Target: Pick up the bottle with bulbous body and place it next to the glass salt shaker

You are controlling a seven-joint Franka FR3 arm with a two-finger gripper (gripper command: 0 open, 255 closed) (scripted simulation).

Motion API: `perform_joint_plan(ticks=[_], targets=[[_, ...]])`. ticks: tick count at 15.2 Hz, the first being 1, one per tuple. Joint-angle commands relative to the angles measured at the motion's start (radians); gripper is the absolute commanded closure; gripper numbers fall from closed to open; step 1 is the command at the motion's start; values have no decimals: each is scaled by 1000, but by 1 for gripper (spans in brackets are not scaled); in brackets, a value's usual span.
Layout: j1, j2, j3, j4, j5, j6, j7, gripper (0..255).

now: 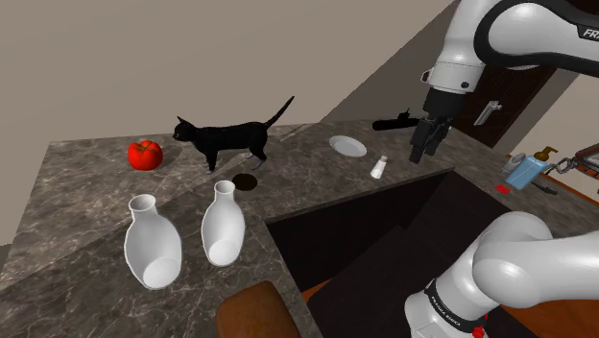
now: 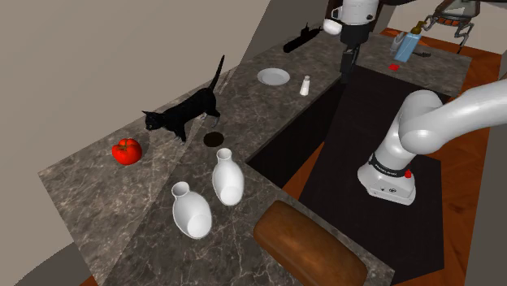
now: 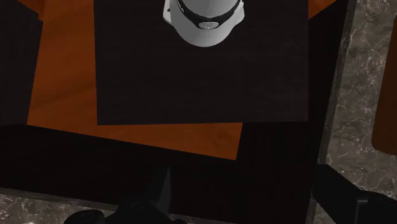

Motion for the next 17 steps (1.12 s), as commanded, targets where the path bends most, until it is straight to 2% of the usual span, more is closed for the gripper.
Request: perform_joint_plan(ticks=[1, 10, 17], targets=[[0, 0, 0, 0, 0, 0, 0, 0], [73, 173, 172, 34, 123, 182, 167, 0], [112, 360, 295, 129, 163, 312, 293, 0]])
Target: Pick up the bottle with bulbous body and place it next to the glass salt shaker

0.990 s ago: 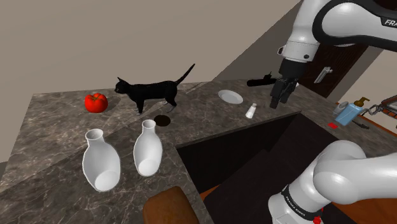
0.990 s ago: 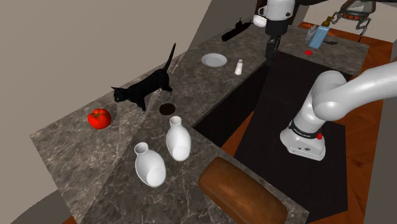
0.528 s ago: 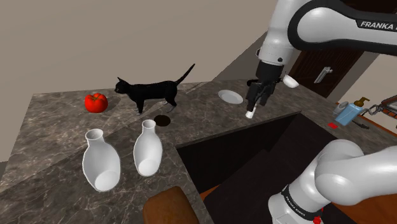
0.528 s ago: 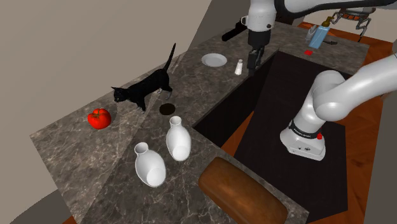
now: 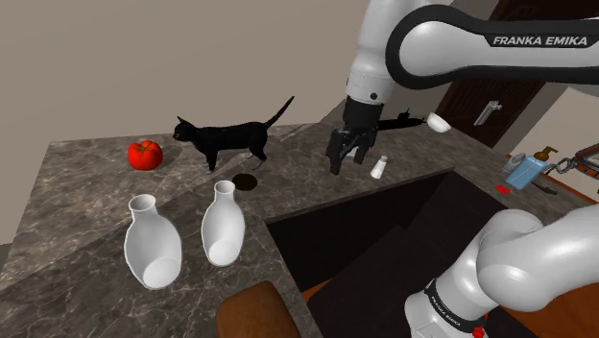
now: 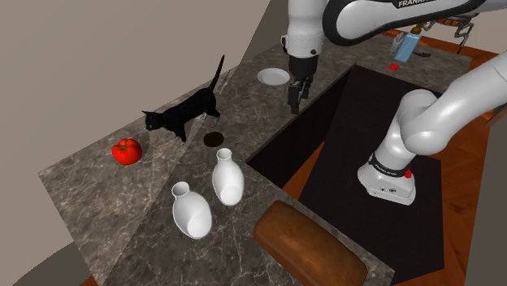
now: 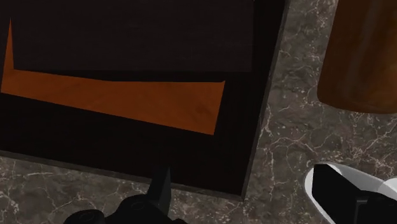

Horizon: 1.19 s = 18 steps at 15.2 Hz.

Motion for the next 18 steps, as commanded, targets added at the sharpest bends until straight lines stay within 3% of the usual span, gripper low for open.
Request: perform_joint_plan(ticks=[1, 9, 18], targets=[[10, 65, 38, 38, 5, 38, 42, 0], [38, 326, 163, 227, -44, 143, 204, 0], [113, 668, 248, 539, -210, 172, 408, 0]])
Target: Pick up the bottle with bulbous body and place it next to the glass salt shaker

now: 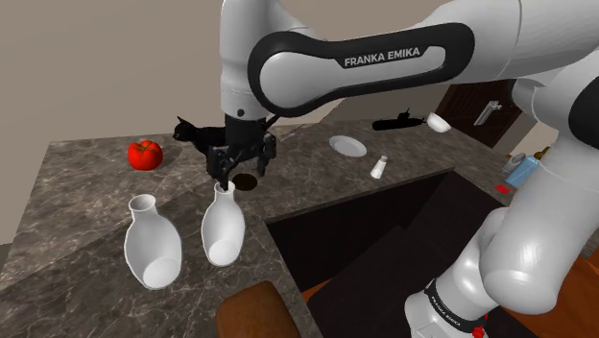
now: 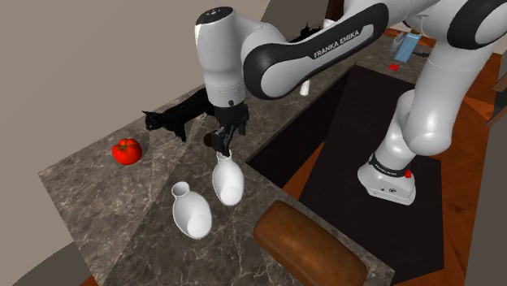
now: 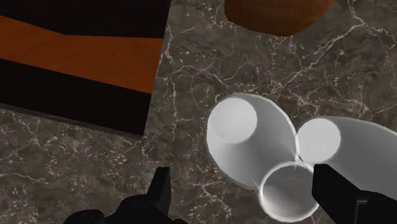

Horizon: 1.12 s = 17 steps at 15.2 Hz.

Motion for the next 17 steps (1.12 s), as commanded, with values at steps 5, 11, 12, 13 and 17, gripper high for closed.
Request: perform_joint_plan(ticks=[5, 11, 12, 13, 17], targets=[[49, 131, 10, 114, -72, 10, 71, 0], [50, 148, 7, 59, -82, 80, 77, 0], [50, 148, 7, 59, -82, 80, 77, 0], [50, 148, 7, 59, -82, 80, 78, 0], [50, 148, 7, 59, -82, 80, 78, 0]])
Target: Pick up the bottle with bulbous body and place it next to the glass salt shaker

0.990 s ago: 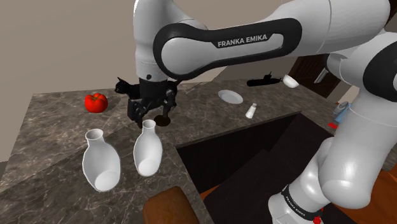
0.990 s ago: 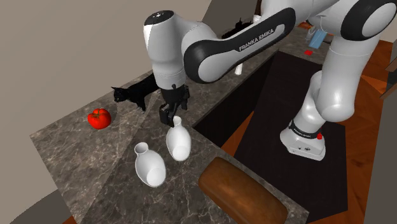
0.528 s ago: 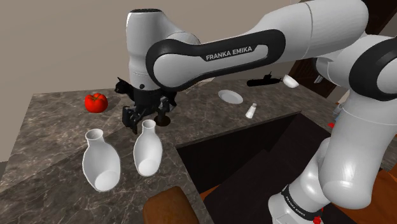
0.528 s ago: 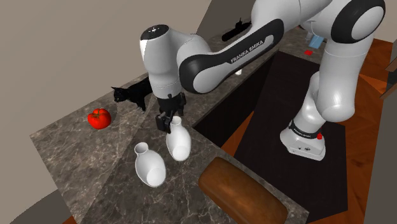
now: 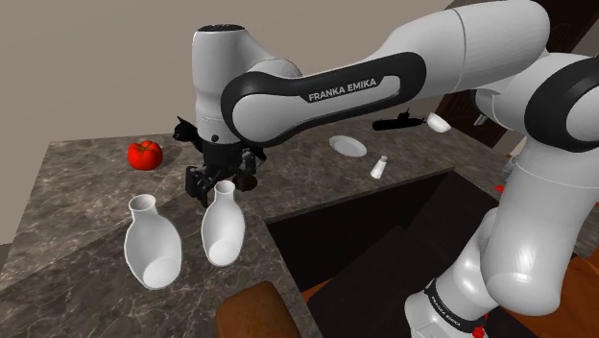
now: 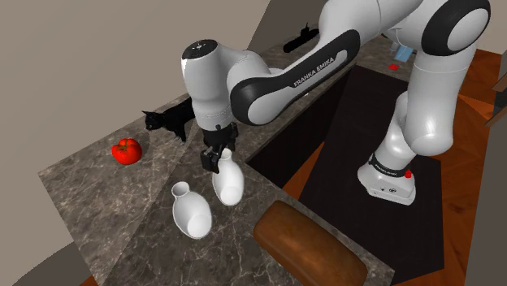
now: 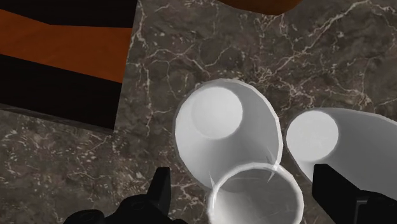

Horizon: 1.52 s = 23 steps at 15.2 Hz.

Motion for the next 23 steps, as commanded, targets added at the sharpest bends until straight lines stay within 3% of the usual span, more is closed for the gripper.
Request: perform_joint_plan(ticks=[1, 2, 11, 23], targets=[[0, 0, 0, 0, 0, 0, 0, 0], [0, 0, 0, 0, 0, 0, 0, 255], [0, 0, 0, 0, 0, 0, 0, 255], [0, -33, 7, 120, 19, -149, -11, 255]])
